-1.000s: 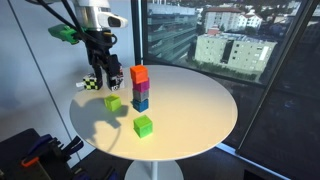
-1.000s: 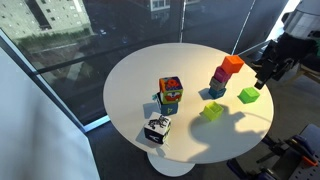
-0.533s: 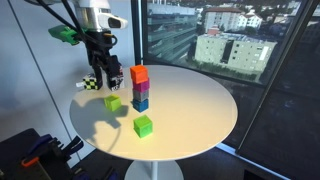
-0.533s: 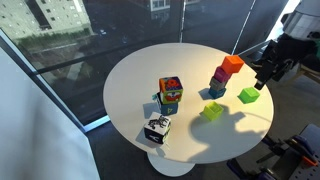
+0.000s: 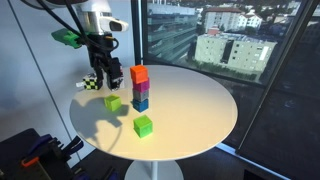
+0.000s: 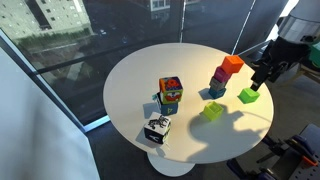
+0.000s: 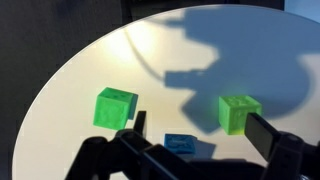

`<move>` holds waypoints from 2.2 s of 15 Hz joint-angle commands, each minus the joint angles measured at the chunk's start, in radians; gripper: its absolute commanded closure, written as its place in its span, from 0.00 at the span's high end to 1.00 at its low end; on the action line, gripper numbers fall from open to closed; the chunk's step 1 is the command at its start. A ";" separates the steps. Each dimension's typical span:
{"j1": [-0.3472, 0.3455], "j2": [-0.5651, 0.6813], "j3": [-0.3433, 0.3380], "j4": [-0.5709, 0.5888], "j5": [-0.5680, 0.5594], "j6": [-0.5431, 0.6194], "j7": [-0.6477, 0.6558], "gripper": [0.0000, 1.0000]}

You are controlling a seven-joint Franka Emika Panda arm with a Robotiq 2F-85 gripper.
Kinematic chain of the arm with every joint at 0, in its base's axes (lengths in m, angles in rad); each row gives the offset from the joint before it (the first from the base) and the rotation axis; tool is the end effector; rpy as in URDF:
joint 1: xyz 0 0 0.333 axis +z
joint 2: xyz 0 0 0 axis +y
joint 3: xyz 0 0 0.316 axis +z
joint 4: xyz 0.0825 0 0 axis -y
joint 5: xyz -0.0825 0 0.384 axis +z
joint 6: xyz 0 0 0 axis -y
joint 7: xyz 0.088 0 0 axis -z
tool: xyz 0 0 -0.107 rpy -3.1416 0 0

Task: Put the yellow block on top of the green block

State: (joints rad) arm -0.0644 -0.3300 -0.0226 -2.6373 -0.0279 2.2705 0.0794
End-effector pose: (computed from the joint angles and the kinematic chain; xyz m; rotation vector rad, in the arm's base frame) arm 0.3980 -0.0351 0.3517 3.1191 -0.2292 -0.0576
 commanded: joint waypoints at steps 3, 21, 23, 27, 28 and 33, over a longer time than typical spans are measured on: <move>0.010 0.096 0.050 0.014 -0.020 0.122 0.094 1.00; 0.100 0.447 0.078 0.155 -0.006 0.335 0.170 1.00; 0.114 0.478 0.077 0.174 -0.010 0.343 0.177 1.00; 0.140 0.528 0.073 0.204 -0.014 0.349 0.182 1.00; 0.146 0.538 0.071 0.210 -0.018 0.349 0.187 1.00; 0.173 0.570 0.061 0.226 -0.023 0.354 0.201 1.00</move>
State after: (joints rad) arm 0.0880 0.2171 0.0539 -2.4347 -0.0310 2.6141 0.2473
